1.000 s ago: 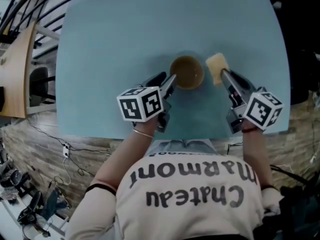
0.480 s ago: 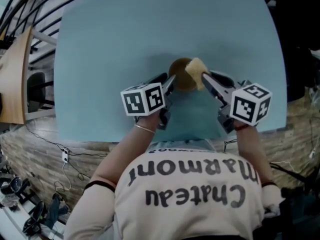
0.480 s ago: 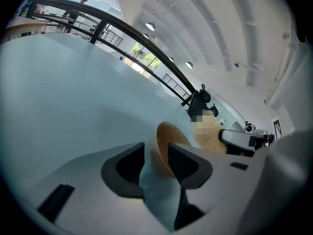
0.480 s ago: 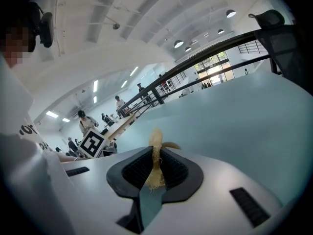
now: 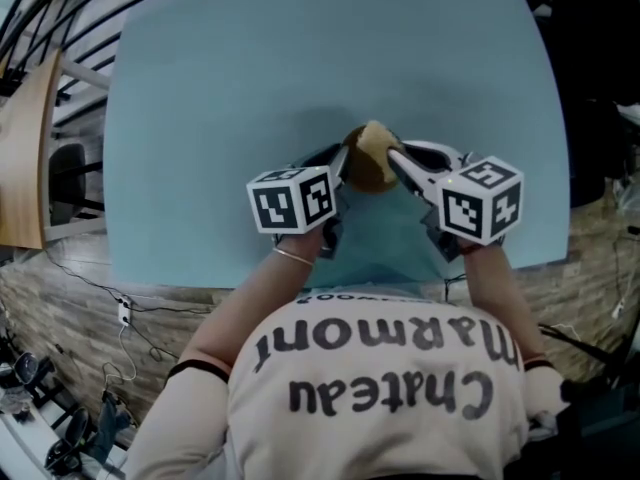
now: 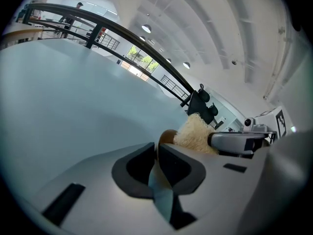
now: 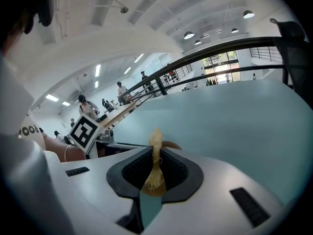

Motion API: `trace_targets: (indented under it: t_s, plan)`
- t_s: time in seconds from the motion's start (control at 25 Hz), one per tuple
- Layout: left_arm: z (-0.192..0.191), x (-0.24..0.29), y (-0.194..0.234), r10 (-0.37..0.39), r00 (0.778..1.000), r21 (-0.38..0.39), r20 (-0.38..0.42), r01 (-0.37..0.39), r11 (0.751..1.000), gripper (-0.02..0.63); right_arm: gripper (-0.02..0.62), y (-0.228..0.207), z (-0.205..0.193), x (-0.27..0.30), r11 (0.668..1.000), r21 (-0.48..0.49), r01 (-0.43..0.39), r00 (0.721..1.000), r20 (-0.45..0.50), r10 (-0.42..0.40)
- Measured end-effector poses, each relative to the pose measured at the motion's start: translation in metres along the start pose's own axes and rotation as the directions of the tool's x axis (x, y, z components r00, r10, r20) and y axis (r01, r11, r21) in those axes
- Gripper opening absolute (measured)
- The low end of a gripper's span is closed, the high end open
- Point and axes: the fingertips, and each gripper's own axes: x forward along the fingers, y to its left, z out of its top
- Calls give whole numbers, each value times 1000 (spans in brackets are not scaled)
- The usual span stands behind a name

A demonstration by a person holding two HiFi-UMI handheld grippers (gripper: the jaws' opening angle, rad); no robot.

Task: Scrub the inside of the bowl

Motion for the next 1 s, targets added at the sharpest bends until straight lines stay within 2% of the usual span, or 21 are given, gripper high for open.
trace_targets:
  t_s: [0.12,0.2,0.6,0.84,1.0]
  plan:
    - [5,-1,-3,12,1000,55,5,-12,998,29,63,4,-3,7,997,-80,7,999,-48,-11]
    - [7,-2,0,10,1000,59,4,-11,998,29,63,9,-3,13,993,-119,8,997,-72,-16]
    - [18,-3,-10,-31,999,141,23,28,990,26,63,5,-4,17,980,-194,45,988,-135,-72]
    - [29,-13,-15,-22,999,235,43,12,972,23,63,14,-1,17,964,-265,23,980,-187,-75]
    - [27,-15,-21,6,999,341,38,-19,940,18,63,15,-5,13,940,-341,-19,971,-232,-65]
